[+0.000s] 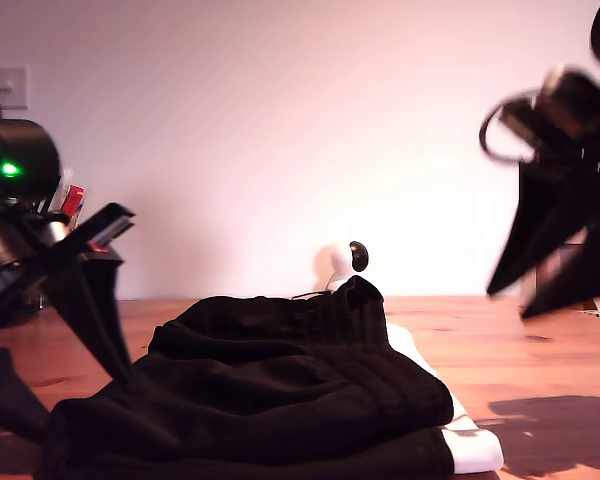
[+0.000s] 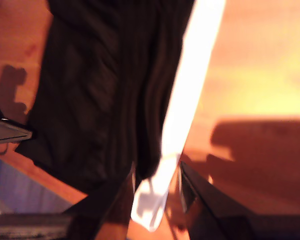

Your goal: Fold the shorts in front of you. After folding it, place it to the left side.

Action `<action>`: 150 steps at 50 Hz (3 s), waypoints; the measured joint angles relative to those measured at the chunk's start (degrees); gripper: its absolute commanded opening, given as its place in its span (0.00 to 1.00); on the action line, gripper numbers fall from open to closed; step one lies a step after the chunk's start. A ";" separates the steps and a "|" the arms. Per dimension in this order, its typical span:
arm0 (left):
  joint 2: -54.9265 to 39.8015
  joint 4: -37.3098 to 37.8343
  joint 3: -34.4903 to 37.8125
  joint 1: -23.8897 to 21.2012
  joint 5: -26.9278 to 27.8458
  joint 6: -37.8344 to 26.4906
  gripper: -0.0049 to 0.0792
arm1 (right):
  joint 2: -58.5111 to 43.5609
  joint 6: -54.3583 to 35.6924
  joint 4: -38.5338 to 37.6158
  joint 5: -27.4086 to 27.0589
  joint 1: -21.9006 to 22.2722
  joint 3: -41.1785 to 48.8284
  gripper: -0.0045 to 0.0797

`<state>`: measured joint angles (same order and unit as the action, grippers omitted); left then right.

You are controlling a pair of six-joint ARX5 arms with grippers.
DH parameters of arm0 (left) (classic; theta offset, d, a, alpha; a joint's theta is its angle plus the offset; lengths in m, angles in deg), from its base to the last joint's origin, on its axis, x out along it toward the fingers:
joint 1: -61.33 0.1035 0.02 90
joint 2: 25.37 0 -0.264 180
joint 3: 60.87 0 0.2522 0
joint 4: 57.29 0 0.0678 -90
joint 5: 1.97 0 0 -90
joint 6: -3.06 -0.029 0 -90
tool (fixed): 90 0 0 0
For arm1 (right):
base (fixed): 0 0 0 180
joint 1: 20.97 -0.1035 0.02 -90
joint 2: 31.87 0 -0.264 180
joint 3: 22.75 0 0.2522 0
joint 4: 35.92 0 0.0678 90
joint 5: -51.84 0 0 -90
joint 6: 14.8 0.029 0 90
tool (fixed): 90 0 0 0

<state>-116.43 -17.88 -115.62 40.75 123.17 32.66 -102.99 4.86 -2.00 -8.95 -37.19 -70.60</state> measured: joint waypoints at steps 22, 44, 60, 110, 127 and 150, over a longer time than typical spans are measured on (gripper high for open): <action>-1.01 -0.96 -0.70 -6.25 0.31 -1.16 0.62 | -7.85 4.55 0.50 7.50 0.00 0.00 0.54; -1.01 -0.50 -0.92 -7.19 -0.09 -2.78 0.61 | -15.61 4.55 -6.01 5.77 -1.99 -0.66 0.67; -1.01 0.04 -0.92 -7.28 -0.09 -3.43 0.61 | -20.46 6.05 -11.93 6.97 -4.74 -2.82 0.67; -1.90 3.65 -0.87 -7.80 -2.60 -10.40 0.03 | -24.39 4.44 2.56 11.65 -6.75 -7.21 0.03; -2.08 8.15 -0.83 -7.91 4.07 -14.40 0.03 | -24.92 1.51 7.72 10.62 -7.89 -9.64 0.04; 0.44 23.19 -0.31 -10.14 17.20 -23.65 0.03 | -19.04 -9.11 29.73 11.34 -10.56 -14.86 0.04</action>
<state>-116.00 5.31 -115.93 30.61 140.37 9.01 -122.02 -4.25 27.73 2.39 -47.75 -85.46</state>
